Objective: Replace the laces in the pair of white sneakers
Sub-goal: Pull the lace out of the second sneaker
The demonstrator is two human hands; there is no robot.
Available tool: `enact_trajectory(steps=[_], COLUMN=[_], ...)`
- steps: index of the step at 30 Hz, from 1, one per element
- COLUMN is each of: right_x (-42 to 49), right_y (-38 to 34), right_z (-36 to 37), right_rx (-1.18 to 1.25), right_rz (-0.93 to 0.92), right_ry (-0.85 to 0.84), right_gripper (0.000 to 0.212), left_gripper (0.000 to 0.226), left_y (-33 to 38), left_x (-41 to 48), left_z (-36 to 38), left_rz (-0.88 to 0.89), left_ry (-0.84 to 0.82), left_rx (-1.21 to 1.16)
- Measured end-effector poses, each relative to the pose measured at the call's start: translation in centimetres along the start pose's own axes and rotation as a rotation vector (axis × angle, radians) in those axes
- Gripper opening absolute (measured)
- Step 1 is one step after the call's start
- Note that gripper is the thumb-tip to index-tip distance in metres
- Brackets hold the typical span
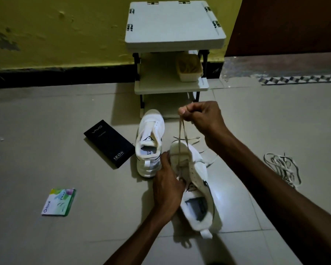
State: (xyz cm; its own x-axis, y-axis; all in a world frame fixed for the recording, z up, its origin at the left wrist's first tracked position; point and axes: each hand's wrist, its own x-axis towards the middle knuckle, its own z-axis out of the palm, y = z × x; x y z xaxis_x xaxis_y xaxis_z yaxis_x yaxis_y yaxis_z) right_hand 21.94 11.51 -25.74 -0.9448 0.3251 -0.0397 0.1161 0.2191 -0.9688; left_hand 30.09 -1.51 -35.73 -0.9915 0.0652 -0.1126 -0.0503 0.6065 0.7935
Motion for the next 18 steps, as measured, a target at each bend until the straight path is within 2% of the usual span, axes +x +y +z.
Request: enact_trajectory(steps=[2,5,9,13,18], right_x=[-0.4,-2.2,-4.0,-4.7,-4.3], right_y=[0.4,4.1,7.4,8.0,7.7], right_z=[-0.4,-0.7,-1.2,-1.2,-0.7], right_rx=[0.012,-0.292,-0.569,-0.704,-0.866], right_rz=[0.130,0.229,0.130,0.050,0.014], right_ry=[-0.070,-0.178,-0.279,-0.308,-0.372], right_gripper=[0.019,0.036,0.042,0.023,0.029], left_gripper=[0.077,0.075,0.078,0.089,0.094], left_y=[-0.1,0.0,0.2,1.1,1.8], left_x=[-0.1,-0.2,-0.1,0.1,0.0], left_z=[-0.5,-0.7,-0.2,0.1,0.2], left_rz=[-0.033,-0.060,-0.035,0.022,0.098], left_ry=[-0.004,-0.003,-0.003,-0.024,-0.075], left_rx=[-0.020,-0.025,0.012,0.122,0.313])
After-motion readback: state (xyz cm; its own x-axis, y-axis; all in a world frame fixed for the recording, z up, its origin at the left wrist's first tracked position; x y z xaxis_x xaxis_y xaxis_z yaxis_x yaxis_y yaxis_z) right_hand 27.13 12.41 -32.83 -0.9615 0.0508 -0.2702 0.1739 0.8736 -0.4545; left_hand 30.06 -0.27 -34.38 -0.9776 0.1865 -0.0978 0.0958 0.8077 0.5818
